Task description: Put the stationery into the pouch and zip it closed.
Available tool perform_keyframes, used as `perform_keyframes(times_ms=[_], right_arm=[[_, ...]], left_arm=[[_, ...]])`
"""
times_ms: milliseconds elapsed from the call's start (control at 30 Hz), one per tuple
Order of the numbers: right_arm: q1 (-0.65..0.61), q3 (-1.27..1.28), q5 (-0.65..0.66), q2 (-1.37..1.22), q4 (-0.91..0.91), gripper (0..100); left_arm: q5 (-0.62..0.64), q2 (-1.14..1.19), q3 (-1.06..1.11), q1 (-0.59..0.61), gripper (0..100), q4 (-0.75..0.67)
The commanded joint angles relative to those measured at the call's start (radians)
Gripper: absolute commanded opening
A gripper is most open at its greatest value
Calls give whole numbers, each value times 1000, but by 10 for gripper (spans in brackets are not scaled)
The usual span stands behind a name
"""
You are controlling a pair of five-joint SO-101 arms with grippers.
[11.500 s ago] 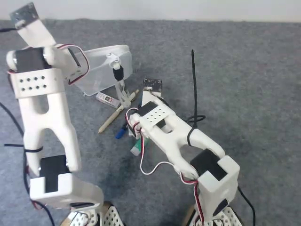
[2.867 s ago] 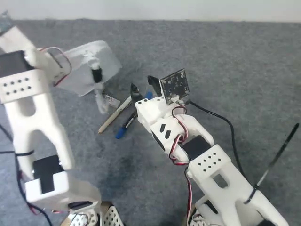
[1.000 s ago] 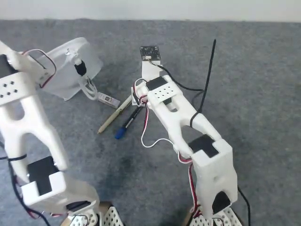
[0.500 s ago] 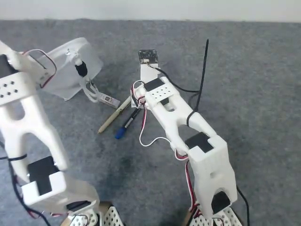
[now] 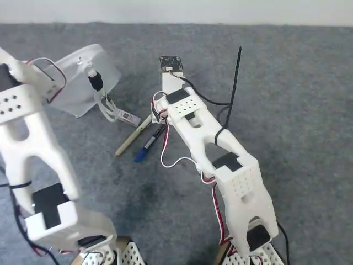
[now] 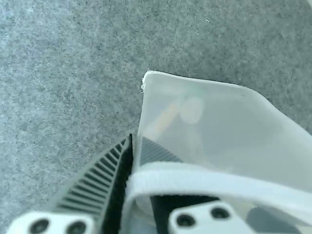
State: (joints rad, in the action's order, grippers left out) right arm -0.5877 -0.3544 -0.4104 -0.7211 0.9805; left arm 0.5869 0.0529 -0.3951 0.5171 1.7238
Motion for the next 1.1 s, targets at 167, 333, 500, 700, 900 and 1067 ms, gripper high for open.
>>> perform_keyframes(times_ms=[167,333,500,700,900,1067], right_arm=[[8,-126,-5,-42,107,8],[10,-127,-5,-33,130,6],[4,-129,-5,-5,176,6],[4,-129,-5,65,245,6],[2,-129,-5,193,334,6],[7,-129,-3,283,398,6]], left_arm=[[8,-6,-47,3,10,-5],[8,-6,-47,3,10,-5],[8,-6,-47,3,10,-5],[6,-6,-47,2,10,-5],[5,-12,-47,0,10,-2],[3,-15,-47,-17,10,9]])
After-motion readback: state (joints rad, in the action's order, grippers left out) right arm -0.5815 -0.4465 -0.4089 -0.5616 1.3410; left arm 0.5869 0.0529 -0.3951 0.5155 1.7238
